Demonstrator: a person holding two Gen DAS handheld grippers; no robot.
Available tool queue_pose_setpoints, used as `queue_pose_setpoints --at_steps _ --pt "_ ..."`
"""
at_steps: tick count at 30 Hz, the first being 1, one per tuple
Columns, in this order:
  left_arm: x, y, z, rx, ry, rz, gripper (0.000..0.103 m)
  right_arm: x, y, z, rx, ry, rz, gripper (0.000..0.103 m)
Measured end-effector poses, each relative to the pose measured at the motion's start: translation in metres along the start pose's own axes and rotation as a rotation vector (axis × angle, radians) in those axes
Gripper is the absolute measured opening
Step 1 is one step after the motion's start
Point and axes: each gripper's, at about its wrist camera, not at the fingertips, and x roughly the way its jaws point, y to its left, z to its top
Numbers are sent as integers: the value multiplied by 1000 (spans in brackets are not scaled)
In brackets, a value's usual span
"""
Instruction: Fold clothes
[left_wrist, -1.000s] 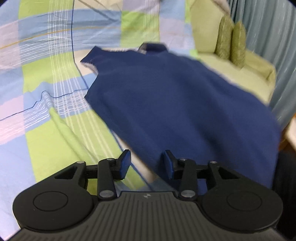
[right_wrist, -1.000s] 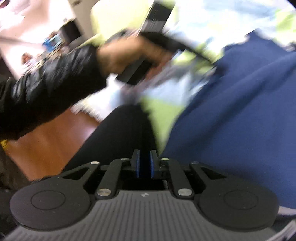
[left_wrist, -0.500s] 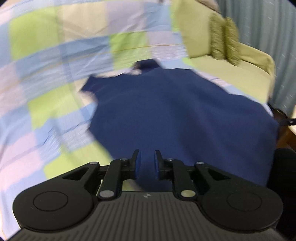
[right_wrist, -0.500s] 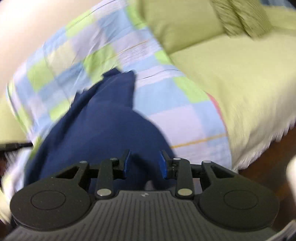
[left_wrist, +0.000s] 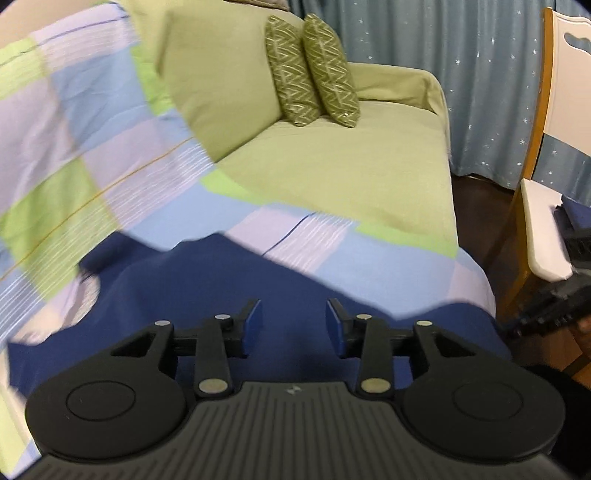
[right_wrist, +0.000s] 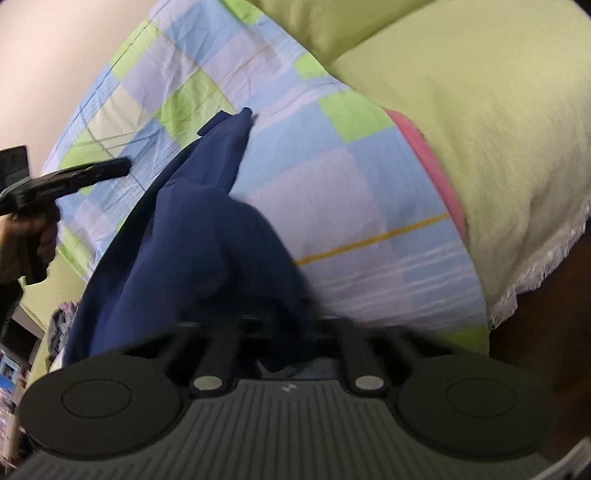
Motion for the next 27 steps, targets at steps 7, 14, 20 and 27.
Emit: queue_pose_setpoints --at_steps 7,14,20,27 --pt "51 4 20 -24 61 -23 44 -45 3 1 -19 -66 -47 1" --pt "102 23 44 -112 146 1 53 -38 20 -21 -47 20 18 1" --pt "155 24 49 -38 223 195 57 -34 20 -20 -58 24 5 1" --pt "169 13 47 32 239 213 7 -30 12 -19 -33 28 8 2"
